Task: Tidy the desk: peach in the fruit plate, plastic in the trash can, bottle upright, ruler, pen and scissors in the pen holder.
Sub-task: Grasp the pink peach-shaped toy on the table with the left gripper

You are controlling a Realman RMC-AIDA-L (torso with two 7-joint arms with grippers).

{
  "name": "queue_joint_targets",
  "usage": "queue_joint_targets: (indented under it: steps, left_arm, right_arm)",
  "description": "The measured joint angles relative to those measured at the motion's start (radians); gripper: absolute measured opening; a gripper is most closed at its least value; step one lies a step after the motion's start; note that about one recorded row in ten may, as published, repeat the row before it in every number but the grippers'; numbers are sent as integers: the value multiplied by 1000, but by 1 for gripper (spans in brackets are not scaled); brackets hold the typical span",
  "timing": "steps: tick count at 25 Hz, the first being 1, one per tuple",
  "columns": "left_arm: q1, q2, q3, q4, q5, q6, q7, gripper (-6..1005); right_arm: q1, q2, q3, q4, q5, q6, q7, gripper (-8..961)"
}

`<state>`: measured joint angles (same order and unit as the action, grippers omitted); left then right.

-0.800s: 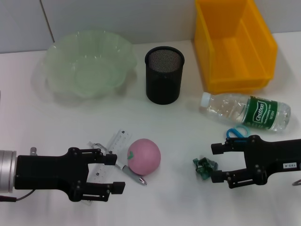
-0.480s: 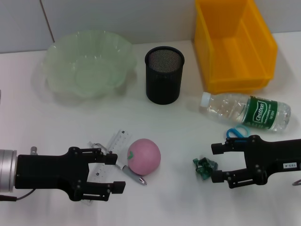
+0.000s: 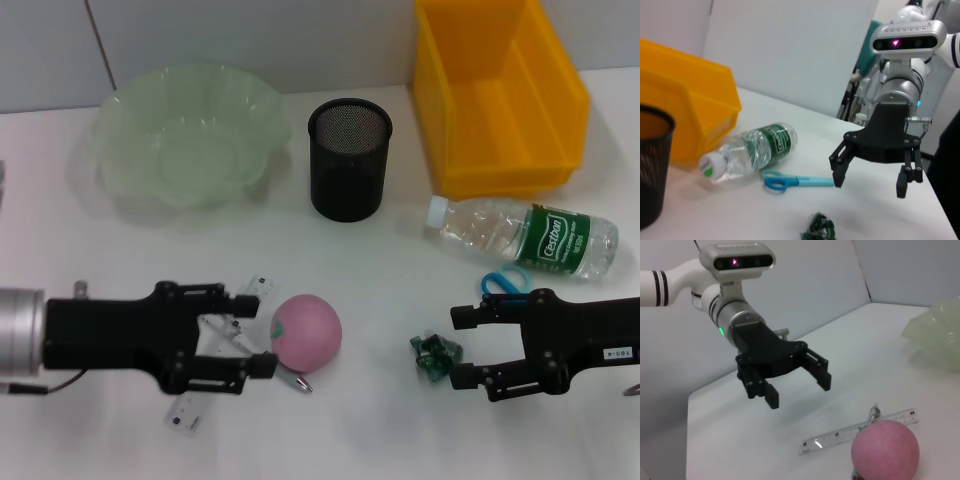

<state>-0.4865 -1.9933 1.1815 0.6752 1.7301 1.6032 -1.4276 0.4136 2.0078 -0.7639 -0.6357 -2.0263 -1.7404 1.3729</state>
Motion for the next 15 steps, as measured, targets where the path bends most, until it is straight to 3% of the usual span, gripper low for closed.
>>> queue_joint_targets:
  steps: [5, 6, 7, 8, 15]
  left_arm:
    - [-57, -24, 0, 5, 61, -34, 0, 784]
    - [-83, -43, -3, 8, 99, -61, 1, 784]
    - [-83, -43, -3, 8, 99, -61, 1, 784]
    - [-121, -68, 3, 15, 161, -124, -4, 784]
    - [-183, -74, 93, 7, 188, -248, -37, 784]
  right_arm:
    - [-5, -2, 0, 0, 0, 1, 0, 826]
    - [-5, -2, 1, 0, -1, 1, 0, 826]
    - [-6, -2, 2, 0, -4, 1, 0, 826]
    - [-7, -3, 4, 0, -6, 1, 0, 826]
    - [-7, -4, 0, 1, -11, 1, 0, 826]
